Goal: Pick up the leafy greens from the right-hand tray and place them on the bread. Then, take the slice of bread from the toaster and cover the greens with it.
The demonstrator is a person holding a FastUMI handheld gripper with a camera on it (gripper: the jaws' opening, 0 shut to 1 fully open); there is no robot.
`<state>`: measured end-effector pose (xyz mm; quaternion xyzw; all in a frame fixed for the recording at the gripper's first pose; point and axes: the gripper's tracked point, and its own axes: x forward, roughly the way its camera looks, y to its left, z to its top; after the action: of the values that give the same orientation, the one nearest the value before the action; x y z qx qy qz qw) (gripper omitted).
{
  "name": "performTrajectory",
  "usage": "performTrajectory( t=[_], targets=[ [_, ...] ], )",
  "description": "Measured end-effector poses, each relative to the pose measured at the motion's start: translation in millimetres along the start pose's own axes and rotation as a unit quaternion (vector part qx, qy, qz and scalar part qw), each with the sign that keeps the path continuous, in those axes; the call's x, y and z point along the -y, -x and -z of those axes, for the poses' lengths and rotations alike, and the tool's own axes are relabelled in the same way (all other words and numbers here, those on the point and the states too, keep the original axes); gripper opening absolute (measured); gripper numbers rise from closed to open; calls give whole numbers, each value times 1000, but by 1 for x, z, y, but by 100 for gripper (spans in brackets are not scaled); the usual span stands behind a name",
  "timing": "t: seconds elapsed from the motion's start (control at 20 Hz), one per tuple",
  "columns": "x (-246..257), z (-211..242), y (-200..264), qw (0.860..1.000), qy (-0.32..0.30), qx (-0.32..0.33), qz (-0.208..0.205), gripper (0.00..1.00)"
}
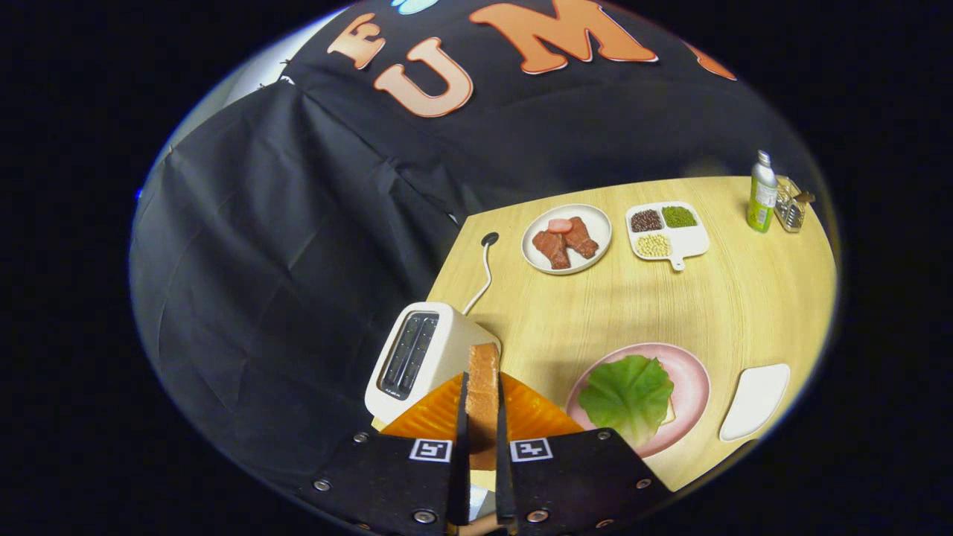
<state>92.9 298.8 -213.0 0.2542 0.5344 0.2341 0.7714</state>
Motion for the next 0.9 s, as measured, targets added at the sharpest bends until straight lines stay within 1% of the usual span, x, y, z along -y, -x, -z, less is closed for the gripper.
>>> performTrajectory(
  t=[0.6, 0.75, 0.9],
  targets=[
    [78, 31, -27, 1000, -18, -7, -7, 14],
    [104, 43, -34, 1000, -27, -15, -4, 14],
    [126, 50, -43, 1000, -19, -14, 3, 14]
  ],
)
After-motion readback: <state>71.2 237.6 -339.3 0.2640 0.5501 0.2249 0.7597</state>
